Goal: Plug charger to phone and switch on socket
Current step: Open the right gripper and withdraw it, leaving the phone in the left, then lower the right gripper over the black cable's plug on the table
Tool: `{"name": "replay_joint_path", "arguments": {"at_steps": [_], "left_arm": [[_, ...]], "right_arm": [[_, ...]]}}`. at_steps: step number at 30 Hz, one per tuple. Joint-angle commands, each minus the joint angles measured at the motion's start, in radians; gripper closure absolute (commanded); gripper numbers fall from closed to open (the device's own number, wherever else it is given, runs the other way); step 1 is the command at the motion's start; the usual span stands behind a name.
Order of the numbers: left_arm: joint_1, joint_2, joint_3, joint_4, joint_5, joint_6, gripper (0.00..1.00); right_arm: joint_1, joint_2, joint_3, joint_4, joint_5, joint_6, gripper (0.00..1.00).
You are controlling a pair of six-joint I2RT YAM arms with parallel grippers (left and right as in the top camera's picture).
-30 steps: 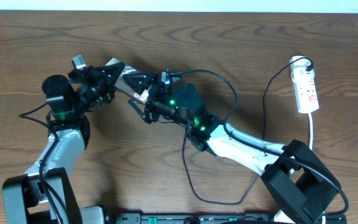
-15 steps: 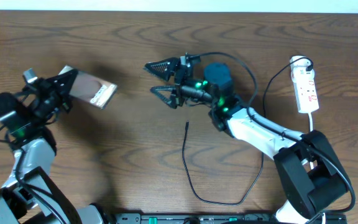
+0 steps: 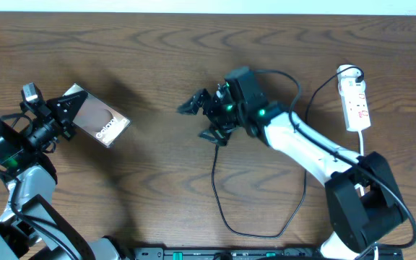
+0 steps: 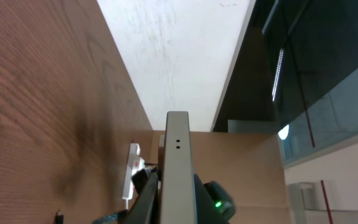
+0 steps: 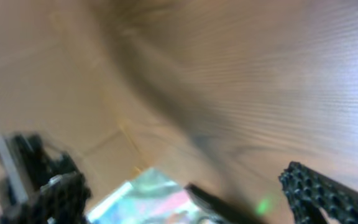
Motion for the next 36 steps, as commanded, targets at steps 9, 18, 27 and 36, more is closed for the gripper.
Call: {"name": "replay_joint_path", "arguments": {"at_steps": [9,18,27,36], "left_arm": [[0.003,-0.005,0.001,0.009,0.037,0.034,0.92],[0.003,-0.005,0.001,0.008,0.052,0.034,0.93],[0.003,-0.005,0.001,0.008,0.052,0.034,0.93],[0.003,-0.005,0.001,0.008,0.051,0.042,0.92]], "right_arm": [[0.072,0.006,0.259,-0.658,0.532,-0.202,0.01],[0.167,0.042,0.259,-0.65,0.529,-0.208,0.01],[0.179,0.074,0.259,-0.645,0.466,-0.217,0.01],[0.061,0.124,0.261,-0.725,0.279,-0.302,0.01]]}}
